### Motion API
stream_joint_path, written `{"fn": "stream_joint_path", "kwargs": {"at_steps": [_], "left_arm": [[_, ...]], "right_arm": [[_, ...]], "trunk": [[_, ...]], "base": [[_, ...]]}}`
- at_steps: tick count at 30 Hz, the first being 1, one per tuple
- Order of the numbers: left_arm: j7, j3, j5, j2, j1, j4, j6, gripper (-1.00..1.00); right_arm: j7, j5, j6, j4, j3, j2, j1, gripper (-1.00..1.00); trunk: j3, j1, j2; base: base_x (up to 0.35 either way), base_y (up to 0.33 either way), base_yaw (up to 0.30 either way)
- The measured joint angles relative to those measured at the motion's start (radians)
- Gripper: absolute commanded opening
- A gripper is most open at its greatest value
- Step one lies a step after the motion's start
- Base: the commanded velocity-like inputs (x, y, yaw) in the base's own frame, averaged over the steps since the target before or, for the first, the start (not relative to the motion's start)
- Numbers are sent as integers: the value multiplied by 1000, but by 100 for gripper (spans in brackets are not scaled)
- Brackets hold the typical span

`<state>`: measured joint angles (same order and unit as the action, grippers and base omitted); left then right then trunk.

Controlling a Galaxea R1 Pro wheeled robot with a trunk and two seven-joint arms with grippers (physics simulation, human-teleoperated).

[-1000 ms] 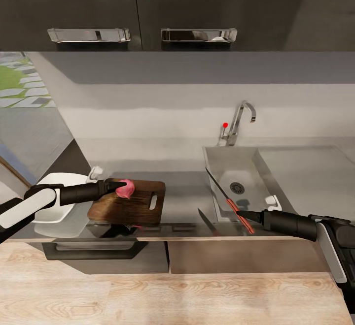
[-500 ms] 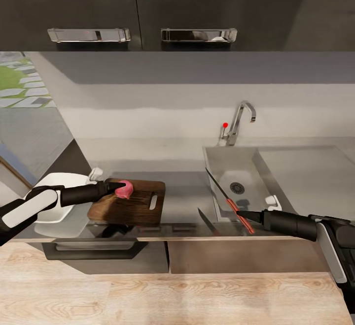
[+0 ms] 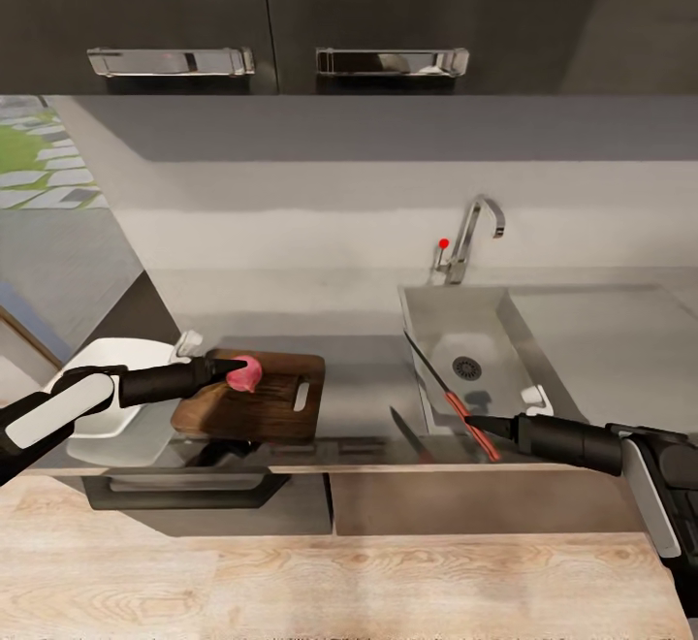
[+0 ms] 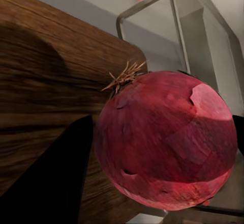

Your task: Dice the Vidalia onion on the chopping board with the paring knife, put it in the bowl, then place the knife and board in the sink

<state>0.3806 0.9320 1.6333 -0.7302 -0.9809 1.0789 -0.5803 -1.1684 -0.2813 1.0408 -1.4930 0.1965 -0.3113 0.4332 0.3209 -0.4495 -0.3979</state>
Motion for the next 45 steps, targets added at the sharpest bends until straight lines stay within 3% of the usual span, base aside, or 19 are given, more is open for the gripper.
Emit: {"fn": "stream_joint_path", "kwargs": {"at_steps": [45], "left_arm": [[-4, -5, 0, 4, 0, -11, 10, -100]], "right_arm": [[-1, -2, 0, 11, 1, 0, 0, -100]], "trunk": [[61, 0, 0]], "base": [[0, 0, 0]]}}
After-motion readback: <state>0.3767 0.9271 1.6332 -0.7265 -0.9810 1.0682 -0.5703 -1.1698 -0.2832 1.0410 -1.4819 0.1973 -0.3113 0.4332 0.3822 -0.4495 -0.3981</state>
